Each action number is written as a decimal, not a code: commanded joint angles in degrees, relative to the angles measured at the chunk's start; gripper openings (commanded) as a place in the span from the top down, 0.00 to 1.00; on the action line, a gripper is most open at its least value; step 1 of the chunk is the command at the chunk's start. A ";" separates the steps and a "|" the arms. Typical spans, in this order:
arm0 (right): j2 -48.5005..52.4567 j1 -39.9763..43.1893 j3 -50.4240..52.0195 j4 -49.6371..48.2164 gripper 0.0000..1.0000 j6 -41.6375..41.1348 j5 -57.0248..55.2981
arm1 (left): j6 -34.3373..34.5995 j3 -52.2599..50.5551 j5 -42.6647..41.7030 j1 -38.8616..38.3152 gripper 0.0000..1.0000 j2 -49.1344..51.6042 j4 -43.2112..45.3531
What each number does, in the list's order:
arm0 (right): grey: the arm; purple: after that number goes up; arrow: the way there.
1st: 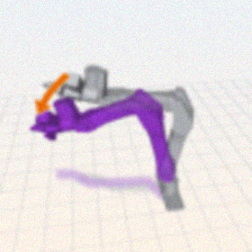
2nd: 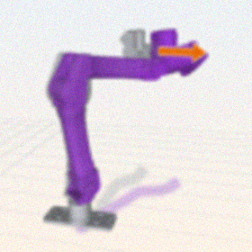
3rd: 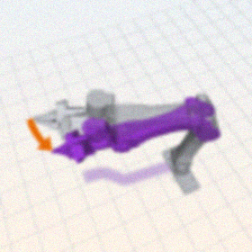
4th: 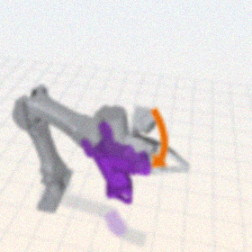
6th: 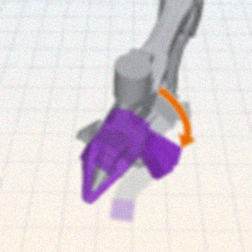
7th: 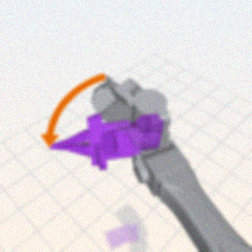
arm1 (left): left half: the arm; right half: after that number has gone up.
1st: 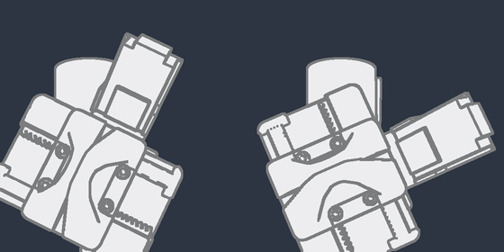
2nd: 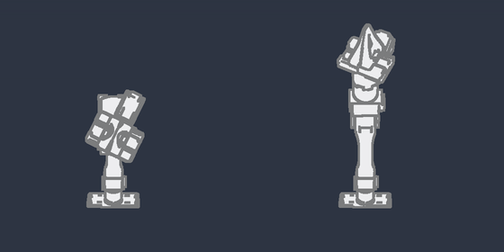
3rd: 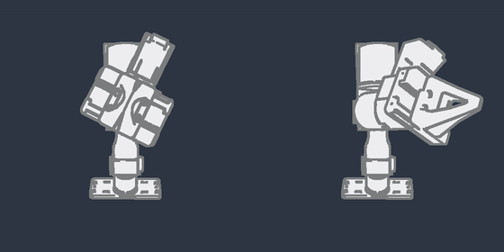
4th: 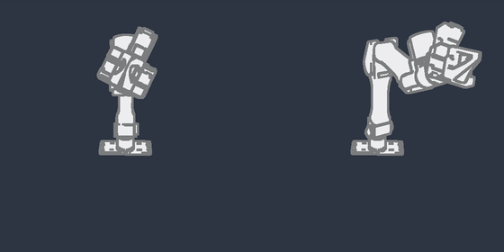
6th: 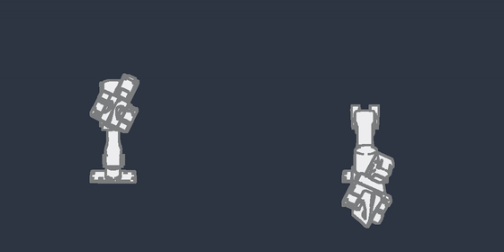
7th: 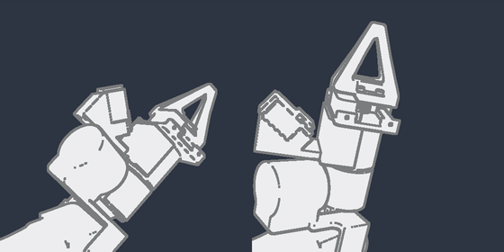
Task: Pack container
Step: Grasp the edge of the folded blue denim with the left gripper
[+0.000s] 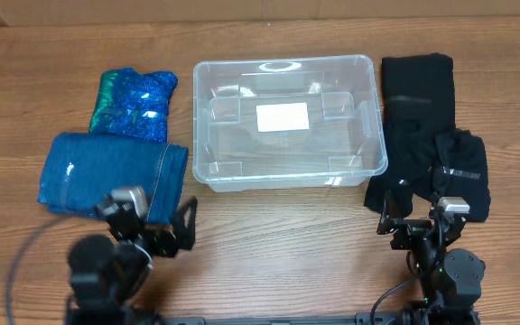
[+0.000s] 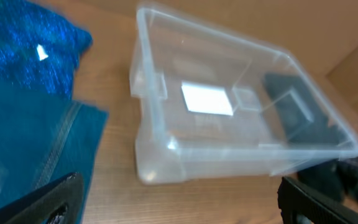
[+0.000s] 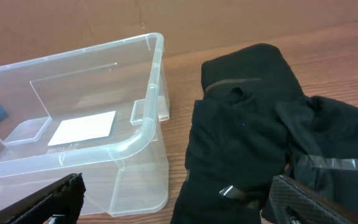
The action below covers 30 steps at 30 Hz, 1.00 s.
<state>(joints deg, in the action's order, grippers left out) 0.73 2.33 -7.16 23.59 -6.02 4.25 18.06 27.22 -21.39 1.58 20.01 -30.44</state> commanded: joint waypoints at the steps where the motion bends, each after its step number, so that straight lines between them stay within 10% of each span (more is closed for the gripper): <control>1: -0.55 0.31 0.22 -0.04 0.00 -0.20 -0.07 | -3.65 17.53 -13.81 -0.11 0.00 13.18 -0.02; 4: -0.55 0.31 0.22 -0.04 0.00 -0.20 -0.07 | -4.81 27.43 -18.58 -0.04 0.00 21.03 -0.39; 11: -0.57 0.31 0.22 -0.04 0.00 -0.20 -0.04 | 0.90 37.40 7.17 9.20 0.00 37.38 -18.62; 21: -0.55 0.31 0.22 -0.04 0.00 -0.20 -0.07 | -3.50 40.57 5.53 42.80 0.00 61.51 -23.39; 30: -0.55 0.31 0.22 -0.04 0.00 -0.20 -0.07 | -14.08 40.57 -8.28 52.28 0.00 79.89 -12.17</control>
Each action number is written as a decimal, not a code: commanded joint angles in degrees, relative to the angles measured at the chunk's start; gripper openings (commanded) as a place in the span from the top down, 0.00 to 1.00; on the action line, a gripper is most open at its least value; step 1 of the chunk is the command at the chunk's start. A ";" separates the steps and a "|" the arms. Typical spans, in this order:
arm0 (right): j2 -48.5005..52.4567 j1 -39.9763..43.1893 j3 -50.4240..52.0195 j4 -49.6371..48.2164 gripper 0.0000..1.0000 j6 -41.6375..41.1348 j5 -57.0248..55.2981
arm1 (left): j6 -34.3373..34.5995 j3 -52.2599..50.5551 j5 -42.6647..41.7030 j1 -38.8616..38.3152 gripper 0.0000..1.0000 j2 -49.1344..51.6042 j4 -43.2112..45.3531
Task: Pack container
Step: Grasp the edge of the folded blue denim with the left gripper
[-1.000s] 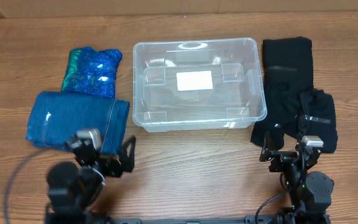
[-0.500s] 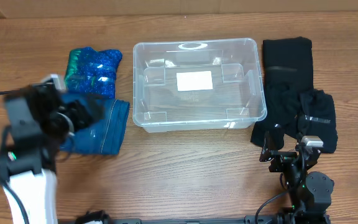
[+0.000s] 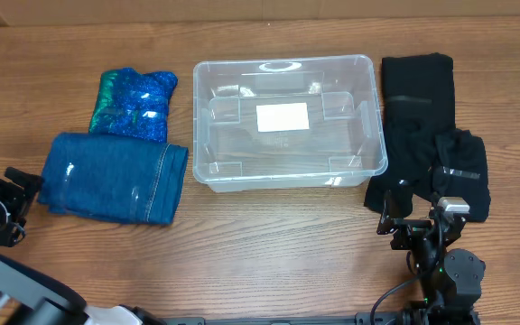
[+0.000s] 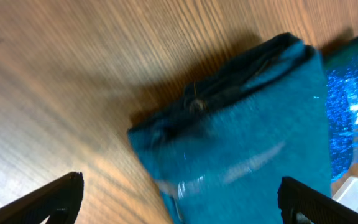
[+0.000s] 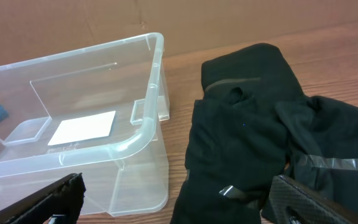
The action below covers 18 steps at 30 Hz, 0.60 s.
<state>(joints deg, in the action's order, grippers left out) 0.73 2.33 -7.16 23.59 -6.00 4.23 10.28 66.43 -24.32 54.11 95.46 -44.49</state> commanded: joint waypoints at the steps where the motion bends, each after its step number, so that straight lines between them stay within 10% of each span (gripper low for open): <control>1: -0.55 0.31 0.22 -0.04 0.00 -0.22 -0.04 | -6.56 1.36 -5.97 -0.79 0.00 6.27 2.91; 11: -0.55 0.31 0.22 -0.04 0.00 -0.22 -0.04 | -10.16 1.36 -8.76 -11.82 0.03 17.81 10.19; 18: -0.55 0.31 0.22 -0.04 0.00 -0.22 -0.04 | -4.98 1.53 -5.53 -12.72 0.86 17.55 5.11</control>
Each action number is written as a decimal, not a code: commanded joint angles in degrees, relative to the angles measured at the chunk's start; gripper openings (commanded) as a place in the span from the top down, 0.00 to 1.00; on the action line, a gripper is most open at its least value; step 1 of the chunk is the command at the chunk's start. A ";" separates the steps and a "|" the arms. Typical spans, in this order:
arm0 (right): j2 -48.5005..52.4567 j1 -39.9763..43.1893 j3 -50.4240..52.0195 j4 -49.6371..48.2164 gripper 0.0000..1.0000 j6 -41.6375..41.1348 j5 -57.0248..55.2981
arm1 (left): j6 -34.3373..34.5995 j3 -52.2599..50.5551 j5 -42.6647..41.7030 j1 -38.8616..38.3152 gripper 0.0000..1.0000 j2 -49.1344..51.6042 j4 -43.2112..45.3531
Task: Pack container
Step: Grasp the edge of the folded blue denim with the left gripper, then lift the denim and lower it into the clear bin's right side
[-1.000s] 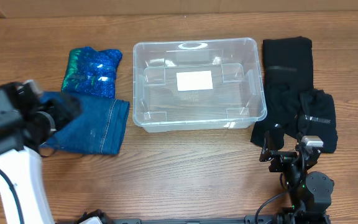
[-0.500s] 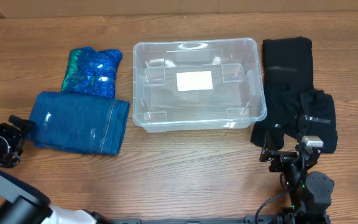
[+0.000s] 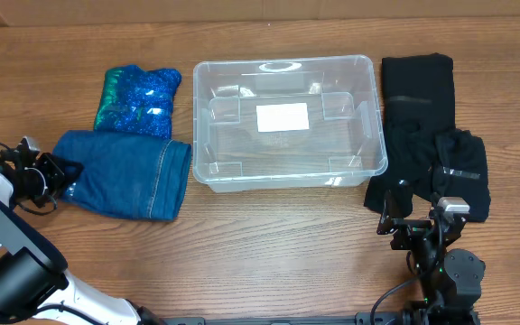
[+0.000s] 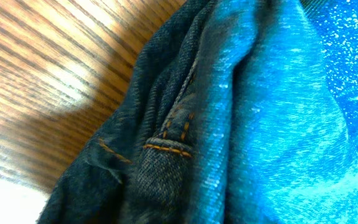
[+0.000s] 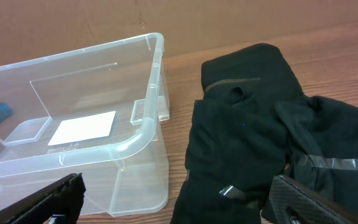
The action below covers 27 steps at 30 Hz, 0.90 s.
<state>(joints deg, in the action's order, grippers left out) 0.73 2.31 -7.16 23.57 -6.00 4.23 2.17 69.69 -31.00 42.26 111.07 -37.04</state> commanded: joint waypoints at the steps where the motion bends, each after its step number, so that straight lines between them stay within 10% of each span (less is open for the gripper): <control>1: -0.55 0.33 0.22 -0.02 0.00 -0.22 -0.04 | 3.19 -0.90 -1.14 -0.42 0.96 0.79 -4.28; 9: -0.55 0.33 0.22 -0.02 0.00 -0.22 -0.04 | 10.49 16.76 -21.57 0.07 0.96 -20.04 -23.78; 17: -0.55 0.33 0.22 -0.02 0.00 -0.22 -0.04 | 32.79 24.72 -21.94 -5.77 0.96 -40.74 -18.40; 27: -0.57 0.33 0.22 -0.02 0.00 -0.22 -0.04 | 62.93 23.08 25.46 -53.99 0.96 -40.04 -4.48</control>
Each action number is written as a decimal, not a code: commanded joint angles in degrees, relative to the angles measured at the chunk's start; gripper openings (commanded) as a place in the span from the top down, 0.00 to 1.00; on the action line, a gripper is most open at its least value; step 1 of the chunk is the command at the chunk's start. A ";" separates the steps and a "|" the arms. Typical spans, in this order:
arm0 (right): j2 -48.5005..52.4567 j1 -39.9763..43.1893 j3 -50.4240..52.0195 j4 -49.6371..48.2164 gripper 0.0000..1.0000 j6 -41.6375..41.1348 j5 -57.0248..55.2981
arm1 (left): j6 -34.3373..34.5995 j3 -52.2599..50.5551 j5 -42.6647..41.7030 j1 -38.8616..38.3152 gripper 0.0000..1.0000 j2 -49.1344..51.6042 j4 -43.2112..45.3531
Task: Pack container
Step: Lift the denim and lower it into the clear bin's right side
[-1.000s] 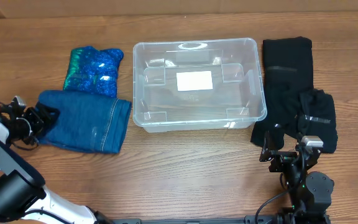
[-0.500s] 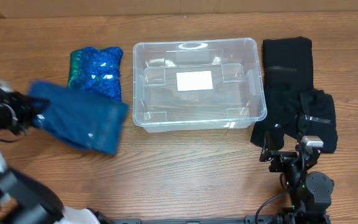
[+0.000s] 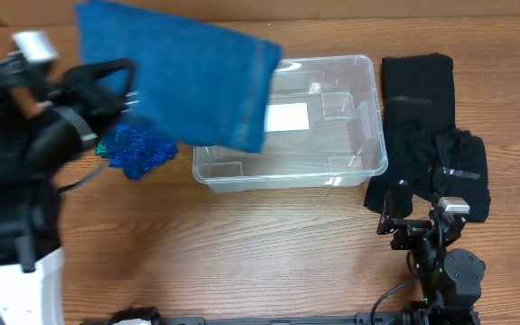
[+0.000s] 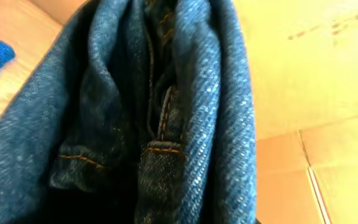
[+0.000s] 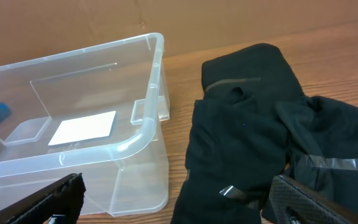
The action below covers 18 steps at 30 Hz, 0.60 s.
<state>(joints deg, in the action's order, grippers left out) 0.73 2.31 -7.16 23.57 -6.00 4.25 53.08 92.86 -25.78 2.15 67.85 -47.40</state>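
Observation:
My left gripper (image 3: 123, 86) is raised high and shut on the folded blue jeans (image 3: 188, 72), which hang over the left part of the clear plastic container (image 3: 368, 117). Denim (image 4: 166, 124) fills the left wrist view and hides the fingers. A sparkly blue garment (image 3: 138, 149) lies on the table left of the container. Black garments (image 3: 418, 90) lie to the right of the container, also seen as black garments (image 5: 247, 137). My right gripper (image 5: 179, 196) stands open near the table's front, aimed between the container (image 5: 148, 124) and the black clothes.
The container holds only a white label (image 3: 283, 116) on its floor. A second black piece (image 3: 463, 167) lies on top of the long black one, just in front of the right arm. The left arm's body (image 3: 16, 162) fills the left side.
The jeans were lying on the table with my left gripper at their left end. Now they are lifted high and hang over the container's left part. The right arm has not moved.
My left gripper stood open near the table's front, right of the jeans. Then it was open at the far left beyond the jeans. Then it was at their left end, with the jeans shifted slightly right. Now it holds them up over the container's left side.

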 commanded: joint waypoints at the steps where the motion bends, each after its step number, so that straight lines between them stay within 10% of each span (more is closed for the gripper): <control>1: -0.55 0.33 0.22 -0.02 0.00 -0.22 -0.07 | 13.33 -0.20 23.17 -17.53 0.96 5.22 7.10; 16: -0.55 0.33 0.22 -0.02 0.00 -0.22 -0.07 | 28.52 -0.20 30.01 -35.89 0.95 37.57 19.74; 18: -0.55 0.33 0.22 -0.02 0.00 -0.22 -0.07 | 25.55 -0.20 28.81 -35.93 0.54 37.33 19.56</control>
<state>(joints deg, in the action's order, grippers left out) 0.73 2.33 -7.16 23.59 -5.98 4.23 80.23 90.24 4.29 -32.29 106.91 -29.91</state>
